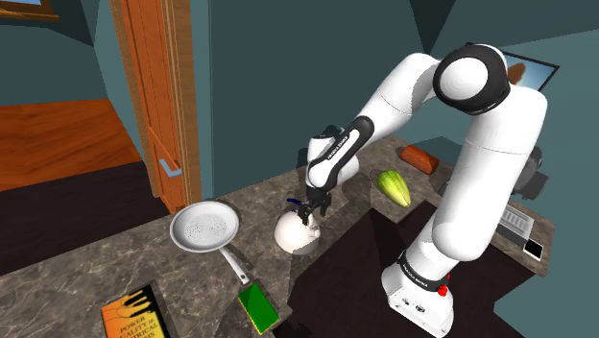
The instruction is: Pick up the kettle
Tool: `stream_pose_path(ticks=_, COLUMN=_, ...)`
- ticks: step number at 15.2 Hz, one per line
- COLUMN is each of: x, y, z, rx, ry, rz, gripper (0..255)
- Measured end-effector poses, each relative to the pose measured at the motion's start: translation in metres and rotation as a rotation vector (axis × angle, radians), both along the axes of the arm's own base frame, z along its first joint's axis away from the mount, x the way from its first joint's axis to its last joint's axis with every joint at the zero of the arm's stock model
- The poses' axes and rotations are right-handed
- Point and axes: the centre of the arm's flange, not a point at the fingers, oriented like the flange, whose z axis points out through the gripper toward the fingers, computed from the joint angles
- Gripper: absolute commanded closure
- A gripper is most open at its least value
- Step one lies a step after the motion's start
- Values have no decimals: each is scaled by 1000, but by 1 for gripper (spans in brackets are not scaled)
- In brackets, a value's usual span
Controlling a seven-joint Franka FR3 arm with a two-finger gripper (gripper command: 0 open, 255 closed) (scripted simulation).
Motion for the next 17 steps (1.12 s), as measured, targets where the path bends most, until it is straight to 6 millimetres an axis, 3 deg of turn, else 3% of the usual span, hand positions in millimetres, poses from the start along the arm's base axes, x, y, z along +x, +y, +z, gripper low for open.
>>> stream_pose_path(ticks=4, x=1, y=0, z=-21, rx=0, ry=0, rz=0, gripper=0)
stream_pose_path(ticks=5, x=0, y=0, z=-23, rx=0, ry=0, rz=0, gripper=255)
stream_pose_path(ticks=17, x=1, y=-1, z=-18, rx=0, ry=0, rz=0, gripper=255)
